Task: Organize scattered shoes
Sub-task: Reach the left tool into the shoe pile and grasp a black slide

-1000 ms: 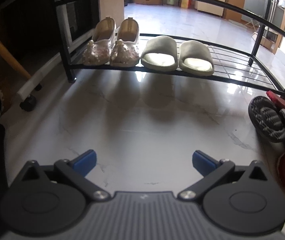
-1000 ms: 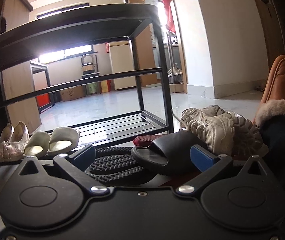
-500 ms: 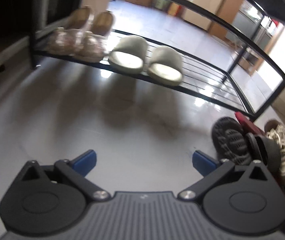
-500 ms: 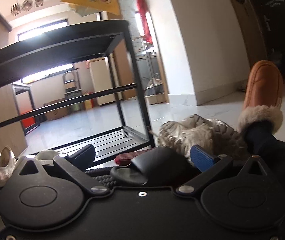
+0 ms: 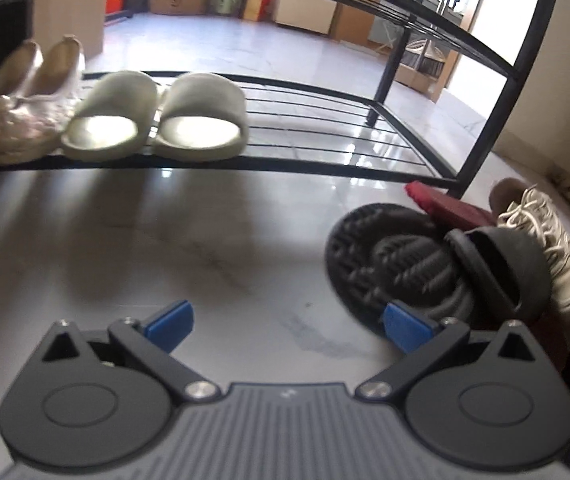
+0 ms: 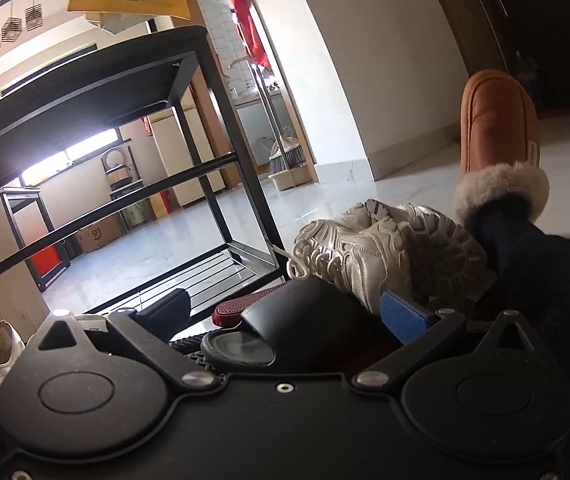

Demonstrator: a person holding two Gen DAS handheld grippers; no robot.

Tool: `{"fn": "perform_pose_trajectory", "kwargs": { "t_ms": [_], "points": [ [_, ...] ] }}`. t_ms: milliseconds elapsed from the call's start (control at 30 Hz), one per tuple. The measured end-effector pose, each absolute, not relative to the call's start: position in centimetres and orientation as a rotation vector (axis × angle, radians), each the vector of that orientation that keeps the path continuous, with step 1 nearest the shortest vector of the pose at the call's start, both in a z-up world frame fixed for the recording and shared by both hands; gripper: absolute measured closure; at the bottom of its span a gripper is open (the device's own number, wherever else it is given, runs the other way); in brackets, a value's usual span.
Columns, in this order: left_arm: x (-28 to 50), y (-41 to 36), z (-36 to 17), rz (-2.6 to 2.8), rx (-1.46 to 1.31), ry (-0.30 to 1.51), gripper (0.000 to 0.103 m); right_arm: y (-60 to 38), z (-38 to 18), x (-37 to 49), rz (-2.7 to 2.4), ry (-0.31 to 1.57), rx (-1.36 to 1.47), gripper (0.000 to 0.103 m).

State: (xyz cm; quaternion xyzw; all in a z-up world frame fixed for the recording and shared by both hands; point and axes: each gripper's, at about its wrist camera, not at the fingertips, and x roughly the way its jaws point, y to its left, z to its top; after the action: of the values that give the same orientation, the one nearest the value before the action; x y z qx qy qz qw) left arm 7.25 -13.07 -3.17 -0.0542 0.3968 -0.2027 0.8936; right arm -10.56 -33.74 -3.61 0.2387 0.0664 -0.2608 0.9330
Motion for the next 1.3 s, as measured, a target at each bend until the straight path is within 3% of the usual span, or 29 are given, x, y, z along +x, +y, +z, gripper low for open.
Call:
{"fn": "perform_pose_trajectory", "kwargs": {
  "t_ms": [533,633,1200,1233,1267,1300],
  "points": [
    [9.2,-18.6,-5.0,-0.565,-0.138,0.827,0.002,-34.2,-4.0,-10.0,-0.544,0.149,0.509,0.0],
    [9.5,-18.8,-5.1,-0.567,-0.139,0.836,0.01,-34.2,-4.0,-10.0,-0.544,0.153,0.51,0.0],
    [9.9,-19.0,-4.7,-0.534,-0.2,0.866,0.023,-33.9,-4.1,-9.8,-0.546,0.17,0.512,0.0],
    [9.8,-19.0,-4.4,-0.534,-0.192,0.855,0.025,-33.9,-4.1,-9.8,-0.547,0.169,0.511,0.0],
    [9.5,-18.9,-4.0,-0.534,-0.196,0.833,0.034,-34.0,-4.1,-9.8,-0.549,0.168,0.512,0.0],
    [9.3,-18.5,-3.7,-0.535,-0.214,0.816,0.034,-34.1,-4.1,-9.8,-0.551,0.168,0.513,0.0]
  ]
}}
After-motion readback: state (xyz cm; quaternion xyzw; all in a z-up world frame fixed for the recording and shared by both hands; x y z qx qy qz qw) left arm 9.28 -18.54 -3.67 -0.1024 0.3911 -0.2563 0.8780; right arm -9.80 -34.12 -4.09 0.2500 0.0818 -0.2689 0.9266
